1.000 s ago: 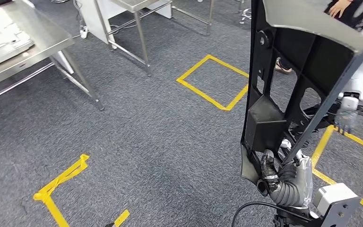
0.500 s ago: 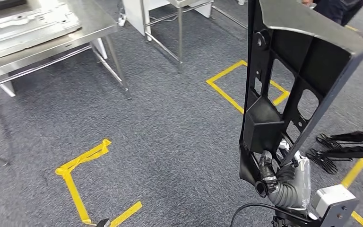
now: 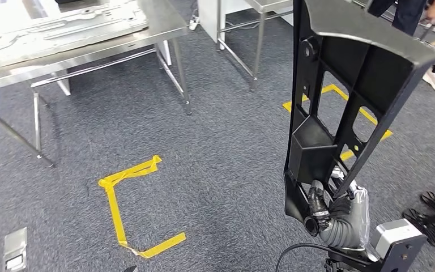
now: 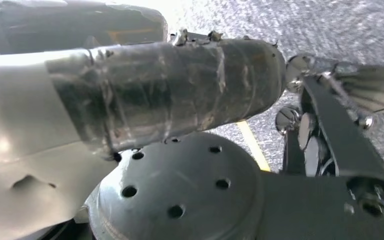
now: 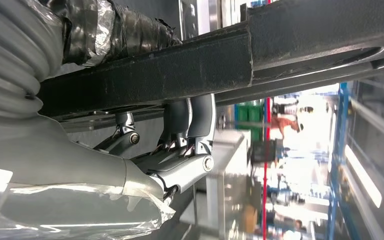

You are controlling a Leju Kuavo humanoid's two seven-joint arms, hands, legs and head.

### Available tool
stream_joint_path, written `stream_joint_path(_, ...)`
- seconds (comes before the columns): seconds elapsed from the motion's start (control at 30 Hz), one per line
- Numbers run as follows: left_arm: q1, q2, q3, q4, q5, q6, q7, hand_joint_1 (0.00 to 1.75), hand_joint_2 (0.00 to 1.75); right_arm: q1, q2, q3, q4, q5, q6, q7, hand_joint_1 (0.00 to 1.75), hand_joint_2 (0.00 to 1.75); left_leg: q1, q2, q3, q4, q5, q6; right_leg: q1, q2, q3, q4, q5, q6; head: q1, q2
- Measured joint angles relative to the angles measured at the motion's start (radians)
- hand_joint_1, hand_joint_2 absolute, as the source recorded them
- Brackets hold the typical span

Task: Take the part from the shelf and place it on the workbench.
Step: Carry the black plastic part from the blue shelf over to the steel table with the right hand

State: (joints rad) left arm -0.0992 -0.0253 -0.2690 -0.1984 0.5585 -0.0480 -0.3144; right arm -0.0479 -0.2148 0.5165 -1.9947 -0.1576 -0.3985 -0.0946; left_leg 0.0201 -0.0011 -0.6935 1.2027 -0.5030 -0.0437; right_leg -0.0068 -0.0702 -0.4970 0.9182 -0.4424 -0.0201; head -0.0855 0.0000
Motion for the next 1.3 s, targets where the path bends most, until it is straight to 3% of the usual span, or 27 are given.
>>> stream_joint_path(0.07,-0.001,0.001,0.000,0.000,0.000,0.000,-0.001,0.00,0.00,0.000,0.000,0.000,0.000,0.000,0.000,0.000,1.75,1.75,0.002,0.041,0.081,-0.139,0.055,-0.007,-0.001,-0.024,0.000,0.013,-0.011,0.012,-0.002,0.000)
stream_joint_path(0.13,-0.005,0.001,-0.001,0.000,0.000,0.000,-0.001,0.00,0.00,-0.002,0.000,0.001,0.000,0.000,0.000,0.000,1.75,1.75,0.000,0.066,0.123,-0.217,0.075,0.007,0.002,-0.044,-0.001,0.026,-0.022,0.026,-0.001,0.000)
stream_joint_path(0.2,-0.006,0.001,-0.002,0.000,0.000,0.002,-0.001,0.00,0.00,-0.003,0.000,0.002,0.000,0.000,0.001,0.000,1.75,1.75,-0.004,0.047,0.119,-0.222,0.075,0.030,0.003,-0.065,0.003,0.029,-0.026,0.038,0.002,0.000)
stream_joint_path(0.23,-0.005,0.001,-0.002,0.000,0.000,0.002,0.000,0.00,0.00,-0.004,0.000,0.003,0.000,0.000,0.001,0.000,1.75,1.75,-0.003,0.035,0.117,-0.222,0.077,0.038,0.000,-0.062,0.003,0.030,-0.030,0.045,0.003,0.000)
stream_joint_path(0.3,-0.005,-0.003,-0.003,0.000,0.000,0.003,0.000,0.00,0.00,-0.005,-0.001,0.003,0.000,-0.001,0.001,0.000,1.75,1.75,0.000,0.013,0.116,-0.225,0.082,0.050,-0.004,-0.014,-0.015,0.072,-0.062,0.056,0.004,0.000)
stream_joint_path(0.37,-0.007,-0.011,-0.003,0.000,0.000,0.003,0.001,0.00,0.00,-0.003,-0.002,0.004,0.000,-0.001,0.001,-0.001,1.75,1.75,0.000,-0.011,0.111,-0.225,0.087,0.060,-0.006,0.047,-0.077,0.204,-0.129,0.058,0.005,0.000)
stream_joint_path(0.43,-0.009,-0.017,-0.003,0.000,0.000,0.003,0.002,0.00,0.00,0.001,-0.002,0.004,0.003,-0.002,0.001,-0.001,1.75,1.75,-0.004,-0.041,0.106,-0.225,0.091,0.066,-0.006,0.064,-0.144,0.335,-0.172,0.054,0.005,0.000)
stream_joint_path(0.47,-0.009,-0.019,-0.003,0.000,0.000,0.003,0.002,0.00,0.00,0.002,-0.003,0.004,0.004,-0.003,0.001,-0.001,1.75,1.75,-0.007,-0.057,0.105,-0.225,0.092,0.067,-0.006,0.066,-0.156,0.349,-0.164,0.049,0.005,0.000)
stream_joint_path(0.5,-0.007,-0.021,-0.003,0.000,0.000,0.003,0.002,0.00,0.00,0.002,-0.003,0.004,0.005,-0.004,0.001,-0.001,1.75,1.75,-0.009,-0.072,0.104,-0.225,0.094,0.068,-0.004,0.070,-0.147,0.320,-0.137,0.042,0.005,0.000)
stream_joint_path(0.53,-0.006,-0.021,-0.003,0.000,0.000,0.003,0.003,0.00,0.00,0.002,-0.004,0.004,0.005,-0.004,0.001,-0.001,1.75,1.75,-0.011,-0.088,0.104,-0.225,0.096,0.067,-0.003,0.080,-0.120,0.255,-0.098,0.033,0.005,0.000)
stream_joint_path(0.6,-0.006,-0.022,-0.004,0.000,0.000,0.003,0.003,0.00,0.00,0.001,-0.004,0.004,0.005,-0.004,0.000,-0.001,1.75,1.75,-0.013,-0.115,0.102,-0.225,0.101,0.063,0.002,0.125,-0.058,0.109,-0.037,0.012,0.005,0.000)
stream_joint_path(0.67,-0.005,-0.023,-0.005,0.000,0.000,0.003,0.003,0.00,0.00,0.000,-0.004,0.004,0.005,-0.004,0.001,-0.001,1.75,1.75,-0.009,-0.137,0.095,-0.225,0.106,0.053,0.006,0.148,-0.030,0.044,-0.021,0.005,0.005,0.000)
stream_joint_path(0.73,-0.002,-0.023,-0.005,0.000,0.000,0.003,0.003,0.00,0.00,-0.001,-0.004,0.005,0.005,-0.004,0.001,-0.001,1.75,1.75,-0.006,-0.152,0.088,-0.226,0.110,0.041,0.007,0.124,-0.023,0.032,-0.016,0.007,0.006,0.000)
stream_joint_path(0.8,0.001,-0.023,-0.005,0.000,0.000,0.003,0.003,0.00,0.00,-0.001,-0.004,0.005,0.004,-0.004,0.001,-0.001,1.75,1.75,-0.009,-0.107,0.072,-0.196,0.087,0.033,0.003,0.099,-0.011,0.013,-0.004,0.002,0.004,0.000)
stream_joint_path(0.87,0.000,-0.019,-0.005,0.000,0.000,0.002,0.003,0.00,0.00,0.001,-0.003,0.005,0.005,-0.004,0.001,-0.001,1.75,1.75,-0.011,-0.037,0.024,-0.088,0.020,0.025,0.000,0.071,-0.004,0.003,0.002,-0.002,0.001,0.000)
stream_joint_path(0.93,-0.002,-0.010,-0.005,0.000,0.000,0.002,0.004,0.00,0.00,0.004,-0.003,0.006,0.005,-0.004,0.001,0.000,1.75,1.75,-0.005,-0.012,-0.031,0.036,-0.034,0.015,0.000,0.039,-0.005,0.003,0.002,-0.001,0.000,0.000)
stream_joint_path(0.97,-0.002,-0.007,-0.005,0.000,0.000,0.002,0.004,0.00,0.00,0.005,-0.003,0.006,0.006,-0.004,0.001,0.000,1.75,1.75,-0.002,-0.009,-0.038,0.058,-0.036,0.009,-0.001,0.023,-0.005,0.005,0.001,0.000,0.000,0.000)
stream_joint_path(1.0,-0.001,-0.004,-0.005,0.000,0.000,0.002,0.004,0.00,0.00,0.005,-0.003,0.007,0.006,-0.004,0.000,0.000,1.75,1.75,0.001,-0.004,-0.023,0.040,-0.021,0.004,-0.003,0.009,-0.005,0.006,-0.002,0.003,0.000,0.000)
stream_joint_path(1.07,0.001,-0.002,-0.005,0.000,0.000,0.002,0.004,0.00,0.00,0.004,-0.003,0.007,0.006,-0.004,0.000,0.000,1.75,1.75,0.004,0.027,0.056,-0.093,0.036,-0.004,-0.006,-0.017,-0.004,0.015,-0.009,0.014,0.000,0.000)
stream_joint_path(1.13,-0.003,-0.001,-0.005,0.000,0.000,0.002,0.004,0.00,0.00,0.003,-0.003,0.007,0.005,-0.004,0.000,0.000,1.75,1.75,0.004,0.055,0.116,-0.199,0.067,0.005,-0.005,-0.037,-0.004,0.028,-0.020,0.029,0.000,0.000)
stream_joint_path(1.17,-0.004,-0.001,-0.006,0.000,0.000,0.002,0.004,0.00,0.00,0.003,-0.003,0.007,0.005,-0.005,0.000,0.000,1.75,1.75,0.002,0.058,0.123,-0.215,0.068,0.014,-0.003,-0.046,-0.003,0.032,-0.023,0.036,0.001,0.000)
stream_joint_path(1.23,-0.004,-0.002,-0.006,0.000,0.001,0.003,0.005,0.00,0.00,0.002,-0.003,0.007,0.005,-0.006,-0.001,0.000,1.75,1.75,0.000,0.034,0.117,-0.212,0.070,0.035,-0.003,-0.064,0.001,0.031,-0.026,0.048,0.003,0.000)
stream_joint_path(1.27,-0.003,-0.003,-0.006,0.000,0.001,0.003,0.005,0.00,0.00,0.001,-0.003,0.007,0.004,-0.007,-0.002,0.000,1.75,1.75,0.000,0.023,0.115,-0.212,0.072,0.042,-0.005,-0.062,0.002,0.034,-0.031,0.054,0.004,0.000)
stream_joint_path(1.3,-0.003,-0.007,-0.006,0.000,0.002,0.003,0.005,0.00,0.00,0.000,-0.004,0.007,0.004,-0.008,-0.002,0.001,1.75,1.75,0.002,0.012,0.113,-0.213,0.075,0.048,-0.007,-0.044,-0.005,0.050,-0.045,0.059,0.004,0.000)
